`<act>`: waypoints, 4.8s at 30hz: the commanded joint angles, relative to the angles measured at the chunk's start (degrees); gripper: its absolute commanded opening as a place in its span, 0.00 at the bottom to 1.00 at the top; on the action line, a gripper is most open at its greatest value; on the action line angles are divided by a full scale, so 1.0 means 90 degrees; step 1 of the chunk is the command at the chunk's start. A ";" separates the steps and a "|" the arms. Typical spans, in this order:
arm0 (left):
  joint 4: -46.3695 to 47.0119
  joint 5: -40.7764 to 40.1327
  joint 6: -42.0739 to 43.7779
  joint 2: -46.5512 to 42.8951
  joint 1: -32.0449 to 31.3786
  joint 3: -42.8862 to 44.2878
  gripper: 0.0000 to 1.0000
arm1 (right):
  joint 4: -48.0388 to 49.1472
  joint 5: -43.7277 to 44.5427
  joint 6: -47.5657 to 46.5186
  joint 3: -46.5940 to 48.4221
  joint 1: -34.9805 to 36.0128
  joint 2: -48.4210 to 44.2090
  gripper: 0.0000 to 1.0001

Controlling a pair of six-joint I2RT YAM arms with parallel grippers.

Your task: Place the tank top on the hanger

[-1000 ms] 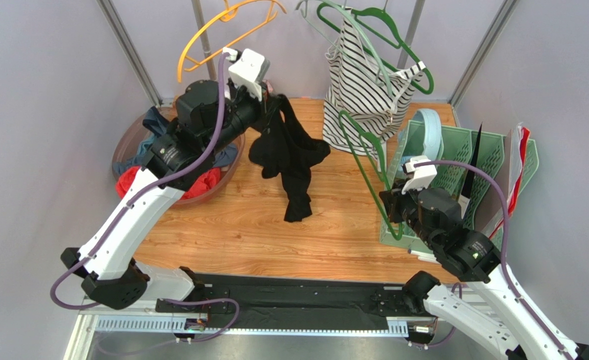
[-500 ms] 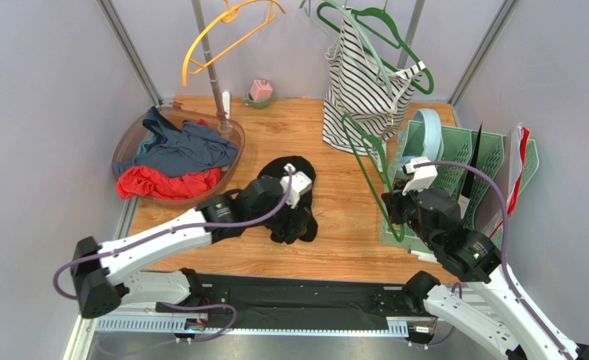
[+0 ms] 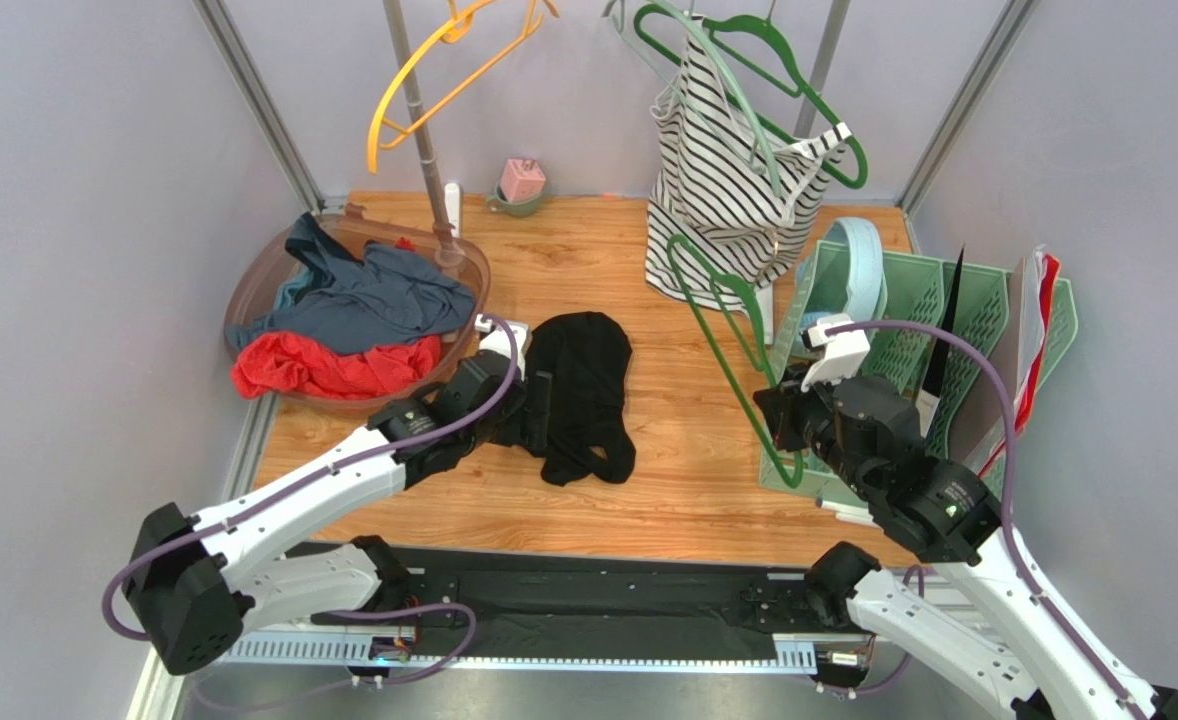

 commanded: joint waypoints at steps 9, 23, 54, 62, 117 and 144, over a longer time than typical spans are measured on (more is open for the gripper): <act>0.1425 -0.0355 -0.1546 0.1205 0.0423 -0.0653 0.81 | 0.0345 -0.0339 0.0227 0.0075 0.0024 -0.0089 0.00; 0.1641 -0.1058 -0.1839 0.2221 0.0755 -0.0517 0.72 | 0.0247 -0.0309 0.0110 -0.0043 0.0024 -0.0186 0.00; 0.0051 0.0122 0.0981 0.0239 0.0755 0.1918 0.00 | 0.0042 -0.0465 0.0110 0.0162 0.0034 -0.0255 0.00; -0.1668 0.0534 0.2574 0.1401 0.0755 0.5164 0.00 | -0.0309 -0.0534 0.0158 0.0318 0.0034 -0.0479 0.00; -0.1211 0.1315 0.3493 0.0972 0.1478 0.3487 0.00 | 0.0891 -0.3620 -0.0408 -0.0082 0.0453 0.0116 0.00; -0.1026 0.2758 0.3239 0.0396 0.1576 0.3400 0.00 | 0.2522 -0.1315 -0.0213 -0.0726 0.1294 0.0038 0.00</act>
